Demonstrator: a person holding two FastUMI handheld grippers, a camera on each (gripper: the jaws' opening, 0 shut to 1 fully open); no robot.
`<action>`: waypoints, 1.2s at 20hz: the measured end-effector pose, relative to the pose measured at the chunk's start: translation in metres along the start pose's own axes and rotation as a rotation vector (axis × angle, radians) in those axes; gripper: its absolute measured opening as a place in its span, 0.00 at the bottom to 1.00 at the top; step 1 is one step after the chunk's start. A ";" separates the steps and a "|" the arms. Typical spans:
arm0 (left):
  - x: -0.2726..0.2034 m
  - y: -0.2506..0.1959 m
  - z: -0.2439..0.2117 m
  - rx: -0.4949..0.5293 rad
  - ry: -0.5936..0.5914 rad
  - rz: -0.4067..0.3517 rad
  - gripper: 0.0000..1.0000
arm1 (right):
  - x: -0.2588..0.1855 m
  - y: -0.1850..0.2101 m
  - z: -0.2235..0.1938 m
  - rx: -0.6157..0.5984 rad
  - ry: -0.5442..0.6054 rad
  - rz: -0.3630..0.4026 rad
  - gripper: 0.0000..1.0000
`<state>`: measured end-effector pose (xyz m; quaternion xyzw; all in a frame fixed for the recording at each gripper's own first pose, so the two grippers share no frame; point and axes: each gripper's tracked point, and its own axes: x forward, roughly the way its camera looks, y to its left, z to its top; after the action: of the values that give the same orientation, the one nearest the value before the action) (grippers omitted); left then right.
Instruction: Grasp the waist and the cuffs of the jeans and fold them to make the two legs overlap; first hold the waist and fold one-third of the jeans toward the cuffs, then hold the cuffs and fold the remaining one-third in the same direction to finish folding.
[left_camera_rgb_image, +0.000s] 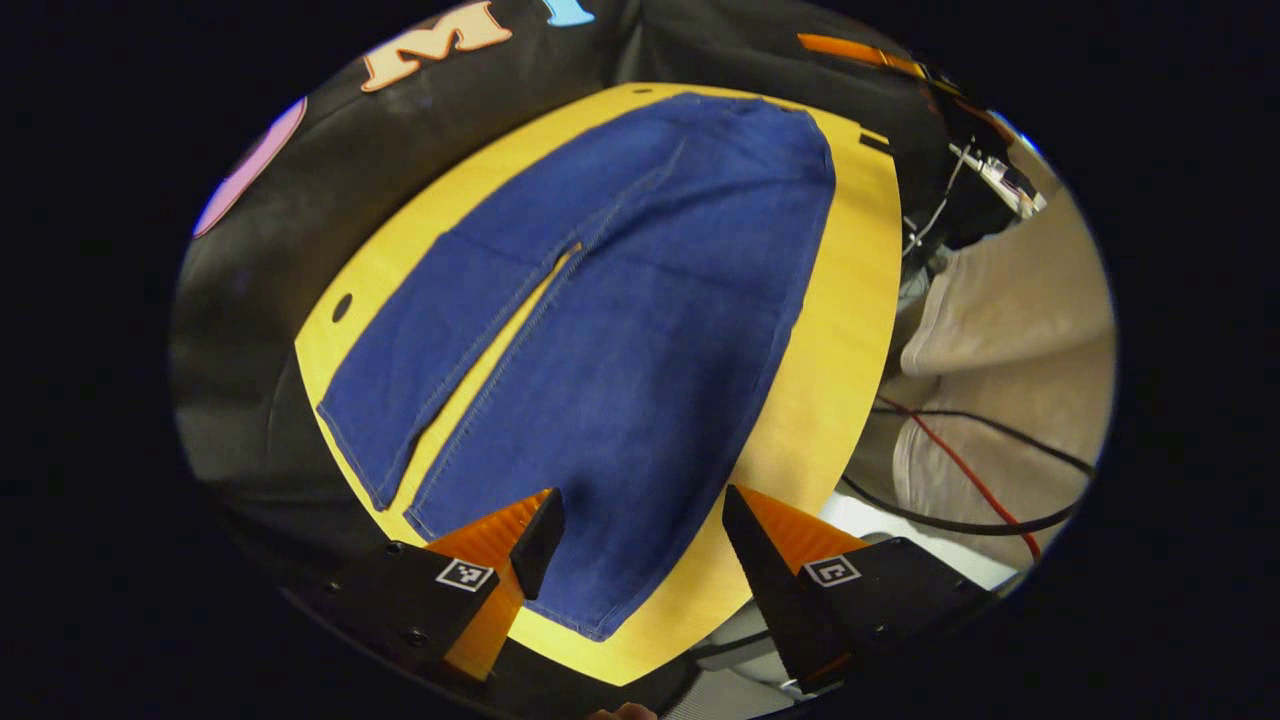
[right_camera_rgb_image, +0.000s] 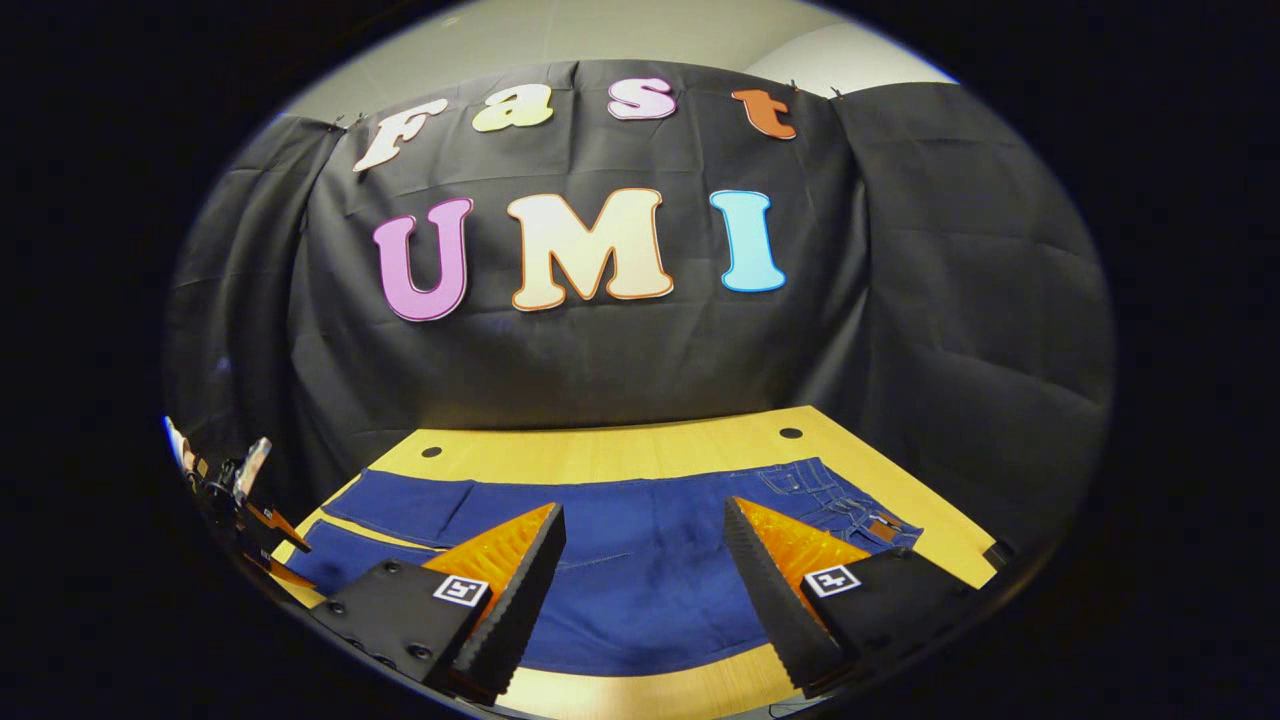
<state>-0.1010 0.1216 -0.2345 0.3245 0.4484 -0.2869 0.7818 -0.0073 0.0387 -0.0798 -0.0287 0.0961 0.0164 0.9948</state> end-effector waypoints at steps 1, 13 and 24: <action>0.003 0.001 -0.010 0.005 0.030 -0.009 0.96 | -0.001 -0.003 0.000 0.002 0.001 -0.006 0.98; 0.026 0.001 -0.056 0.074 0.192 -0.050 0.96 | -0.006 -0.017 -0.007 0.007 0.027 -0.036 0.94; 0.029 0.000 -0.058 0.066 0.284 -0.139 1.00 | 0.002 -0.005 -0.013 0.004 0.043 -0.012 0.98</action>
<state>-0.1182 0.1617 -0.2831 0.3554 0.5661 -0.3060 0.6779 -0.0076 0.0327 -0.0929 -0.0276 0.1172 0.0098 0.9927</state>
